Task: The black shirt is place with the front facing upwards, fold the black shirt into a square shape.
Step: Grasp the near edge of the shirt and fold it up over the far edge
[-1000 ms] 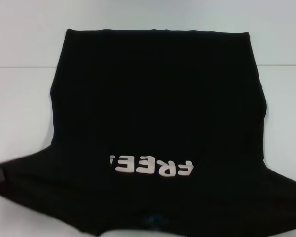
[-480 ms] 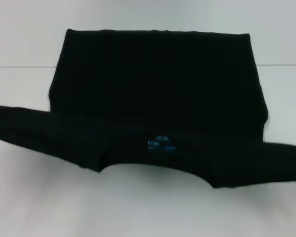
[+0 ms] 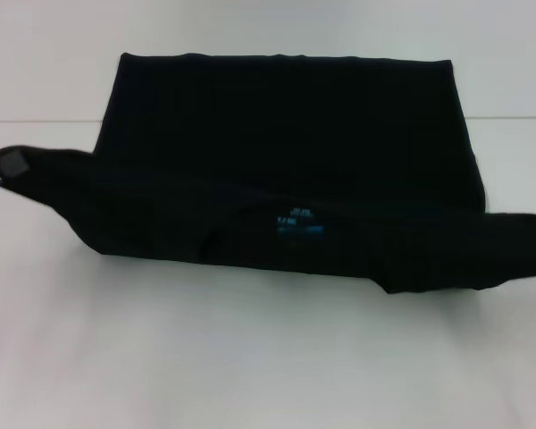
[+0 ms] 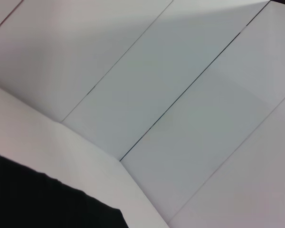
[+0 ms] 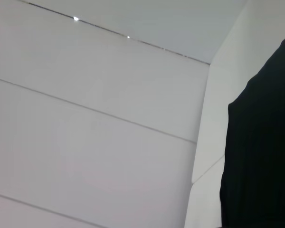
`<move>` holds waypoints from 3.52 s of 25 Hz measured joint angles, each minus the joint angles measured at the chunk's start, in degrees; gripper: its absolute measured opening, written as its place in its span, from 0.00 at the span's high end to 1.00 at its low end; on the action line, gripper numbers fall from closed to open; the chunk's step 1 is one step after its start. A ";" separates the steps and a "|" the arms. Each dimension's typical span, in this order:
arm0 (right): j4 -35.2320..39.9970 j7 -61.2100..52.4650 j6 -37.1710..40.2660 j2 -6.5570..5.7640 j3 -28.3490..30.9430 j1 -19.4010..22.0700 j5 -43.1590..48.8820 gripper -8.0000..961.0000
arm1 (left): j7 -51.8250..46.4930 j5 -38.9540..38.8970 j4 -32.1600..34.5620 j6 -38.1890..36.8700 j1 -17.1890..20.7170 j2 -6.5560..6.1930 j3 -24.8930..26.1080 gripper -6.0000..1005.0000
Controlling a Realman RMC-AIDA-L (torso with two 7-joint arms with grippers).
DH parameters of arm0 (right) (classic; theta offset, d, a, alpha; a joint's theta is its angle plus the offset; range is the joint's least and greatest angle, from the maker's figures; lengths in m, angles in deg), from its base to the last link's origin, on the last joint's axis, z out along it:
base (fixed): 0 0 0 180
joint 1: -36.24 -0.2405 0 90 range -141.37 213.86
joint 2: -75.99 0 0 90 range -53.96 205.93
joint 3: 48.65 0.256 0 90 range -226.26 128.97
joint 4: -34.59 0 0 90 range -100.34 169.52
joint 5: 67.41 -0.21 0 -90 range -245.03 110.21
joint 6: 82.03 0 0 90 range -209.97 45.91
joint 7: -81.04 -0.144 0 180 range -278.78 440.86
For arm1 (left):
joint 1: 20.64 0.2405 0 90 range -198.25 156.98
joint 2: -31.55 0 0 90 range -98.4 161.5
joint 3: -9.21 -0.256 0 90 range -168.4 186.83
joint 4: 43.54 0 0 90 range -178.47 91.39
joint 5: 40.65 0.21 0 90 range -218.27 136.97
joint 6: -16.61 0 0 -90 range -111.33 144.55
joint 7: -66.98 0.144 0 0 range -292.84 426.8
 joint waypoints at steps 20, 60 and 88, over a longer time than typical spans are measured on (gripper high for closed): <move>0.40 5.69 -11.95 0.52 0.78 -4.06 -6.37 0.92 | 11.86 -6.96 -5.38 19.17 -7.91 3.43 -8.29 0.96; 0.28 26.17 -37.52 6.77 -5.23 -12.68 -8.94 0.92 | 20.50 -12.29 -11.50 49.00 -17.15 7.72 -29.16 0.96; -0.72 44.57 -59.99 11.19 -5.54 -17.81 -17.81 0.92 | 35.55 -20.44 -12.42 69.63 -19.85 10.29 -29.45 0.97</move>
